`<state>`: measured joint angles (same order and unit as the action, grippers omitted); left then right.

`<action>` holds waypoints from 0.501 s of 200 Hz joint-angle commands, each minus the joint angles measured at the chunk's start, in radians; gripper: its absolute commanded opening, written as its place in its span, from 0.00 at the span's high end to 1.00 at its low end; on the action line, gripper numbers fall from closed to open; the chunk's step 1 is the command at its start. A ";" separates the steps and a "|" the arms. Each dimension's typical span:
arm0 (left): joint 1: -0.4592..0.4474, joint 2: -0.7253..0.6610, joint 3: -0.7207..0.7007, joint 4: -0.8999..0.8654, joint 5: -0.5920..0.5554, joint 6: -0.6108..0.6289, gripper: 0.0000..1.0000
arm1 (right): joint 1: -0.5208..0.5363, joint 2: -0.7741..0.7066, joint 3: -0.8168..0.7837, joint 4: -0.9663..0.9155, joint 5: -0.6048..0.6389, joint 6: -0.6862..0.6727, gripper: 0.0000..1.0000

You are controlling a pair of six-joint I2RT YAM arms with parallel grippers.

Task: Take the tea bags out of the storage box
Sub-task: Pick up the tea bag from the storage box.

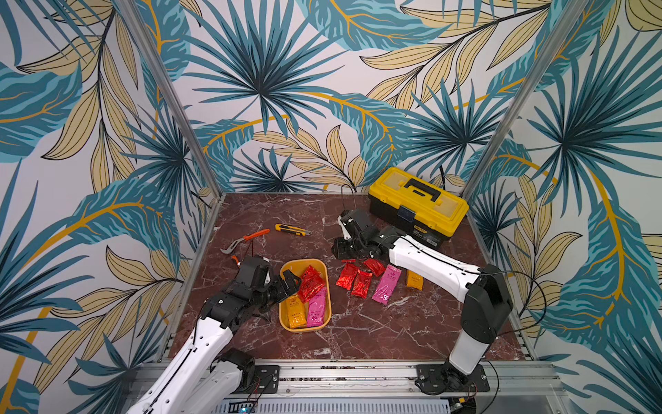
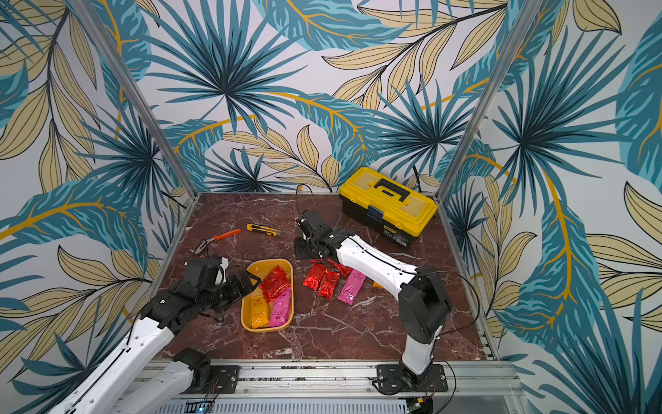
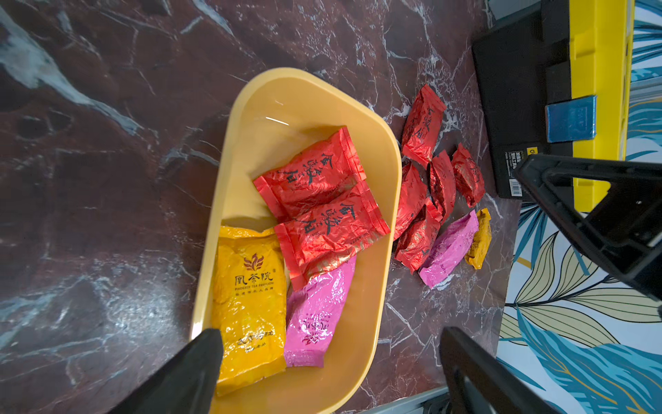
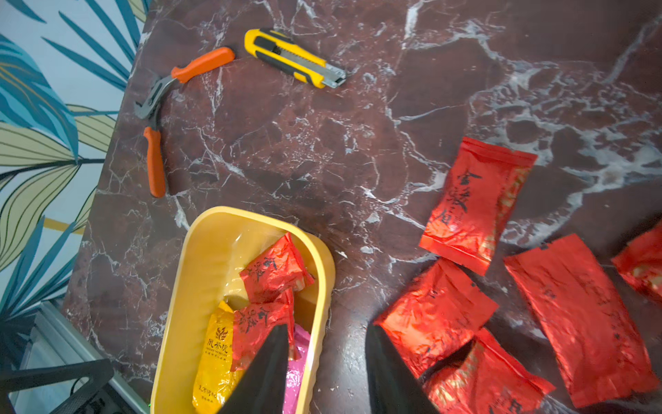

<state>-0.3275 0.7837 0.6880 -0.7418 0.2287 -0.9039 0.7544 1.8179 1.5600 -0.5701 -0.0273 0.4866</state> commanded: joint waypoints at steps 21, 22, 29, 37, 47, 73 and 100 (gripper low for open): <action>0.062 -0.041 -0.040 -0.022 0.052 0.028 0.00 | 0.040 0.099 0.099 -0.166 -0.047 -0.120 0.58; 0.065 -0.042 -0.040 -0.024 0.054 0.028 0.00 | 0.041 0.101 0.102 -0.169 -0.047 -0.121 0.58; 0.077 -0.049 -0.042 -0.029 0.063 0.031 0.00 | 0.043 0.111 0.115 -0.179 -0.045 -0.133 0.58; 0.093 -0.057 -0.045 -0.035 0.071 0.036 0.00 | 0.043 0.125 0.130 -0.191 -0.046 -0.144 0.57; 0.113 -0.068 -0.048 -0.042 0.085 0.040 0.00 | 0.078 0.143 0.154 -0.207 -0.045 -0.155 0.57; 0.159 -0.097 -0.065 -0.058 0.119 0.048 0.00 | 0.102 0.201 0.218 -0.251 -0.036 -0.183 0.56; 0.191 -0.124 -0.085 -0.069 0.144 0.048 0.00 | 0.124 0.252 0.271 -0.282 -0.018 -0.201 0.56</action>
<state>-0.1642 0.6857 0.6338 -0.7818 0.3344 -0.8776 0.8604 2.0270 1.7908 -0.7795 -0.0605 0.3279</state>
